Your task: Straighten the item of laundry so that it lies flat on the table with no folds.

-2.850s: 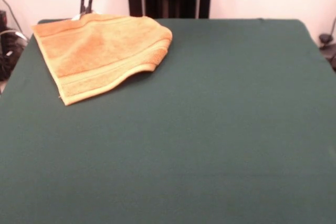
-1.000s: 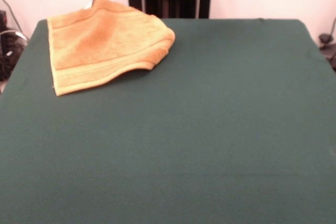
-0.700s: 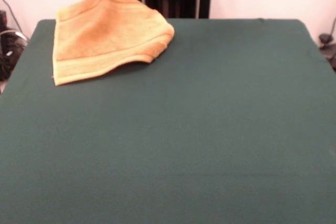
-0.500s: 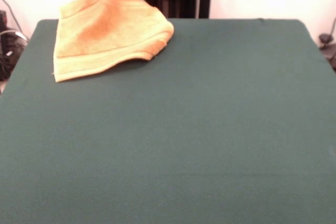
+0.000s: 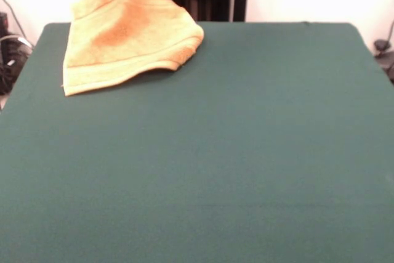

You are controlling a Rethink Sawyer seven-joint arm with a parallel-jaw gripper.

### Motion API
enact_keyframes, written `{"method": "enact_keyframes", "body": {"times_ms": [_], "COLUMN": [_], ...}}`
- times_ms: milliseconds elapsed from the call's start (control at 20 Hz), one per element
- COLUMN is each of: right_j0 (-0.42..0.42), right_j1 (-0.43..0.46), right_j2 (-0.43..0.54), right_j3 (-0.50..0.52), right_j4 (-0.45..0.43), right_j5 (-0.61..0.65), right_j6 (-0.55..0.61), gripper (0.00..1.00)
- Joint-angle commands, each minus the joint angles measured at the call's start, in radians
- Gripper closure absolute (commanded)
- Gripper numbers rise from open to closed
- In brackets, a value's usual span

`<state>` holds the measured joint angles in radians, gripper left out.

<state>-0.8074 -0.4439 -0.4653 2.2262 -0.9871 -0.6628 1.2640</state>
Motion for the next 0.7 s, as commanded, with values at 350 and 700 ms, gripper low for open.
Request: {"method": "enact_keyframes", "body": {"times_ms": [350, 700], "right_j0": [-0.028, -0.059], "right_j1": [-0.017, -0.133], "right_j2": [0.169, 0.219], "right_j3": [0.007, 0.053], "right_j4": [0.007, -0.042], "right_j5": [0.093, 0.188], "right_j6": [0.224, 0.251], "gripper": [1.00, 1.00]}}
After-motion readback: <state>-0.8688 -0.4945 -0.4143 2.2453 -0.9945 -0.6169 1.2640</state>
